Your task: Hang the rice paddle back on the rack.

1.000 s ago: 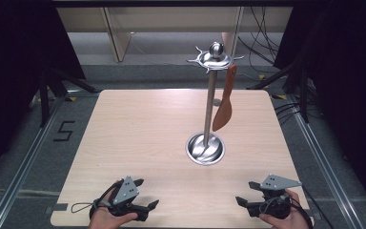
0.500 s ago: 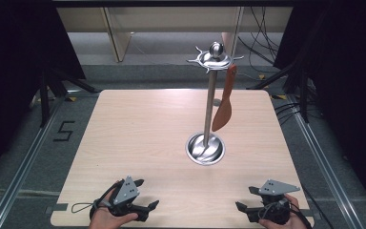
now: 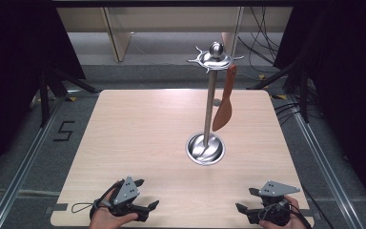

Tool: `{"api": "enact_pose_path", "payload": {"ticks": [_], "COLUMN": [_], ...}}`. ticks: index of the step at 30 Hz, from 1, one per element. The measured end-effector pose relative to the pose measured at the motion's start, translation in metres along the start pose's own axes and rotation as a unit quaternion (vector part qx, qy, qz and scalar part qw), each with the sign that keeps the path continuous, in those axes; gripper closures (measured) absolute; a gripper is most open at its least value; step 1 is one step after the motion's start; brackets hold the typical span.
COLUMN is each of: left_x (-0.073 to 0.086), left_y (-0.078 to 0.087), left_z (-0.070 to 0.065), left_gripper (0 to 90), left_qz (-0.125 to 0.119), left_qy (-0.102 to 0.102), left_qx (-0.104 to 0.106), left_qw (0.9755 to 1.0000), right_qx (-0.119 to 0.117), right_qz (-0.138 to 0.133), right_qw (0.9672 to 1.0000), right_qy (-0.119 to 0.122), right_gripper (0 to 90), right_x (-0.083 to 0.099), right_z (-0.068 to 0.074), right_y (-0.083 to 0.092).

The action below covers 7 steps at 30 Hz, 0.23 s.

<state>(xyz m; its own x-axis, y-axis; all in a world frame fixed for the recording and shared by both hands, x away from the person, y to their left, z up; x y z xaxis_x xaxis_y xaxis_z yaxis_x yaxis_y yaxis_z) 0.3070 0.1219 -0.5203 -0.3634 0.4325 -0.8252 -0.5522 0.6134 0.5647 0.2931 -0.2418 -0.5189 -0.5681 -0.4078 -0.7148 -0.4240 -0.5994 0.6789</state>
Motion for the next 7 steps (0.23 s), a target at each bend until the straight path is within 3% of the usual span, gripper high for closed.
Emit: {"api": "enact_pose_path", "payload": {"ticks": [7], "left_x": [-0.0007], "left_y": [-0.0001], "left_z": [0.0008], "left_gripper": [15.0], "left_qz": [-0.002], "left_qy": [-0.006], "left_qx": [-0.003], "left_qw": [1.0000], "right_qx": [-0.002], "right_qz": [-0.002], "right_qw": [1.0000], "right_qy": [-0.004], "right_gripper": [24.9], "right_x": [0.0000], "right_z": [0.0002], "right_y": [0.0005]}}
Point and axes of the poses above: each handheld gripper's, and its own axes: y roughly backward along the jaws, x roughly out of its underside, z roughly to its left, the point moved 6 cm from there along -y, roughly forward along the jaws, and after that the axes turned 2 degrees about -x, right-handed, at the moved point
